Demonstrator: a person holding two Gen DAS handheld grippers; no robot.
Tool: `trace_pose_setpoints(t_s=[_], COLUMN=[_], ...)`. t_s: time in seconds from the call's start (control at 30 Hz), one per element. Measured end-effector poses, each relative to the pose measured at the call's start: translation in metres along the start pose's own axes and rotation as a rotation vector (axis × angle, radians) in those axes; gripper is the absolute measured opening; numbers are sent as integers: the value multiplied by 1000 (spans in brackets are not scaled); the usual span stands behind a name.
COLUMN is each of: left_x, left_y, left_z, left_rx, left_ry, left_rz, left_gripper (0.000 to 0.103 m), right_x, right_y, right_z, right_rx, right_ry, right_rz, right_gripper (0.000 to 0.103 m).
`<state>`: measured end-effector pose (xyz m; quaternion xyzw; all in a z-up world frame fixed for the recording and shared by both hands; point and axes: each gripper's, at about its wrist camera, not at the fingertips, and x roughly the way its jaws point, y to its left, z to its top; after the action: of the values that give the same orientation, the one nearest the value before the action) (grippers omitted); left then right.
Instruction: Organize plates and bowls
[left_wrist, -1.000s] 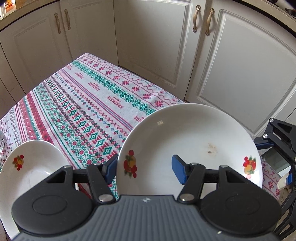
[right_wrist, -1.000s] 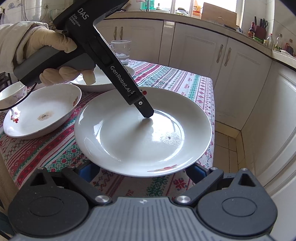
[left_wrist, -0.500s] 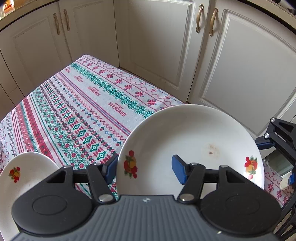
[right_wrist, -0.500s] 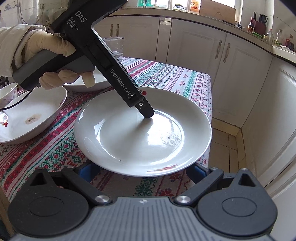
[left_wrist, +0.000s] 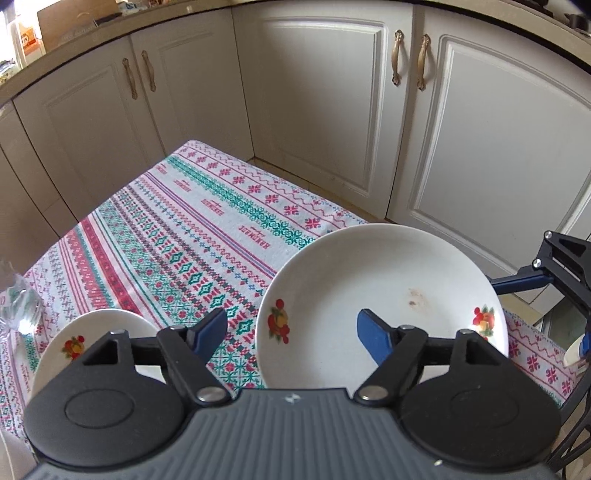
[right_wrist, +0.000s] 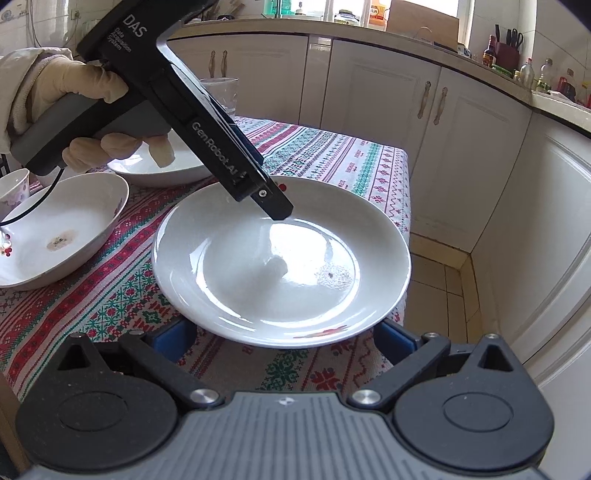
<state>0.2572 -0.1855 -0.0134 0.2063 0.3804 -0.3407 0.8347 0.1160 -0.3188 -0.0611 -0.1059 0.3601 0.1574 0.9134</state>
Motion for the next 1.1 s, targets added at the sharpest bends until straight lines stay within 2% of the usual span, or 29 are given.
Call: trace_pose_setpoints(t_s=[0.1, 0.17, 0.3, 0.43, 0.63, 0.83, 1.1], left_x=[-29, -48, -86, -113, -137, -153, -162], left_y=[0, 0, -6, -13, -27, -28, -19], left_z=[-8, -16, -40, -74, -131, -175, -199], left_rx=[-12, -19, -26, -77, -129, -243, -267], left_ry=[-38, -66, -121, -125, -102, -83, -59], left_rz=[26, 46, 109, 146, 239, 221, 175], left_gripper=[80, 88, 89, 89, 89, 89, 89], right_x=[-13, -24, -45, -58, -65, -58, -42], right_y=[6, 12, 28, 45, 68, 95, 130], right_z=[0, 0, 1, 3, 1, -1, -1], right_rx=[-1, -3, -18, -34, -39, -79, -122], right_ry=[-23, -43, -86, -117, -131, -111, -71], right_rz=[-10, -12, -12, 9, 70, 91, 114], right_gripper=[103, 103, 103, 103, 103, 103, 103])
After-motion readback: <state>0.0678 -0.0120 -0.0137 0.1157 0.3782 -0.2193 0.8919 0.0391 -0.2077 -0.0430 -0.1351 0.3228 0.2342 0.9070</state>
